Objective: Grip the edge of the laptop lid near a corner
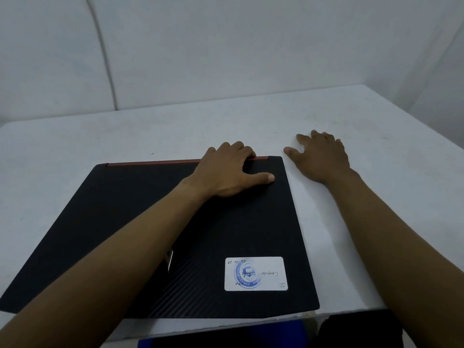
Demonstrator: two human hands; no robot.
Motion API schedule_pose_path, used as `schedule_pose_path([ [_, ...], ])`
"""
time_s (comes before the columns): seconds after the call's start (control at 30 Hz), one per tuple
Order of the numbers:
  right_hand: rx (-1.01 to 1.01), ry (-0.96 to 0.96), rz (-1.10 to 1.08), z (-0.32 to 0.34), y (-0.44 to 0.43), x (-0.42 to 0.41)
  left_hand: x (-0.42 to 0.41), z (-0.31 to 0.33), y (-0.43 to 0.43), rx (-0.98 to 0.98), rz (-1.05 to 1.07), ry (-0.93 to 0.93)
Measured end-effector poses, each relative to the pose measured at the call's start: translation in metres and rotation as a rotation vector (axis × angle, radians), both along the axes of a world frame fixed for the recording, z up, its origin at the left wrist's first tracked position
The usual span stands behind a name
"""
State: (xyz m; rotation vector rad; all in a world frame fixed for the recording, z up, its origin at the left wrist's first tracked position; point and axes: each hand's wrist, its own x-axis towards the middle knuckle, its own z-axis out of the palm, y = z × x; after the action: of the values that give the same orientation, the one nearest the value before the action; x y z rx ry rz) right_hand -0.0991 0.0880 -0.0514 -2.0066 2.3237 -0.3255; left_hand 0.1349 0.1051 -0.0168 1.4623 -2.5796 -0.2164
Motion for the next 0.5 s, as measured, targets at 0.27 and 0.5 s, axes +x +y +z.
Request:
schedule_pose_path([
  [0.27, -0.201, -0.125, 0.029, 0.028, 0.013, 0.04, 0.045, 0.013, 0.004, 0.132, 0.104, 0.142],
  [0.5, -0.102, 0.003, 0.33, 0.053, 0.019, 0.119, 0.142, 0.025, 0.017, 0.09, 0.198, 0.094],
])
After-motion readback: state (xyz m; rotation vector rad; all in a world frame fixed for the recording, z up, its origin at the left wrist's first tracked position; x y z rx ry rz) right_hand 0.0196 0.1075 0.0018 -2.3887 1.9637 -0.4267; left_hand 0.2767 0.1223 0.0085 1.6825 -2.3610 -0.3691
